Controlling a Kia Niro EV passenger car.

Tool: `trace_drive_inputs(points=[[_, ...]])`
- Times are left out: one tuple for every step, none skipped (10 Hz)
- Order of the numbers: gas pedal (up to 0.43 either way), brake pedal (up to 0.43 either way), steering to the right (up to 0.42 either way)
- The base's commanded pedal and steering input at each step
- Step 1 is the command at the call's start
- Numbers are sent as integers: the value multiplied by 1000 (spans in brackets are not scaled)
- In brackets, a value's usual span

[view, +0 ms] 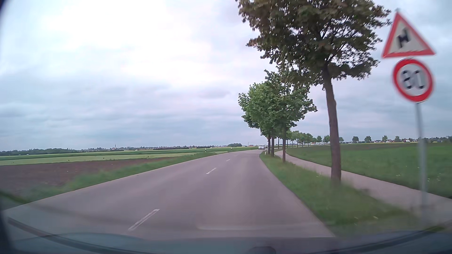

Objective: Follow the waypoints while adhering to traffic rules and regulations

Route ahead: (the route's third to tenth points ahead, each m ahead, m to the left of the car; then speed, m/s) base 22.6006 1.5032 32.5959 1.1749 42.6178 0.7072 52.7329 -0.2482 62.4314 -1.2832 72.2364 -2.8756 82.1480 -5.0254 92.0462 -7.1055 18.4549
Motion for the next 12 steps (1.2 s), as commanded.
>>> trace_drive_inputs(points=[[150, 0, 7], [150, 0, 7], [150, 0, 7], [150, 0, 7], [150, 0, 7], [150, 0, 7], [150, 0, 7], [138, 0, 7], [138, 0, 8], [130, 0, 8], [130, 0, 9], [130, 0, 10]])
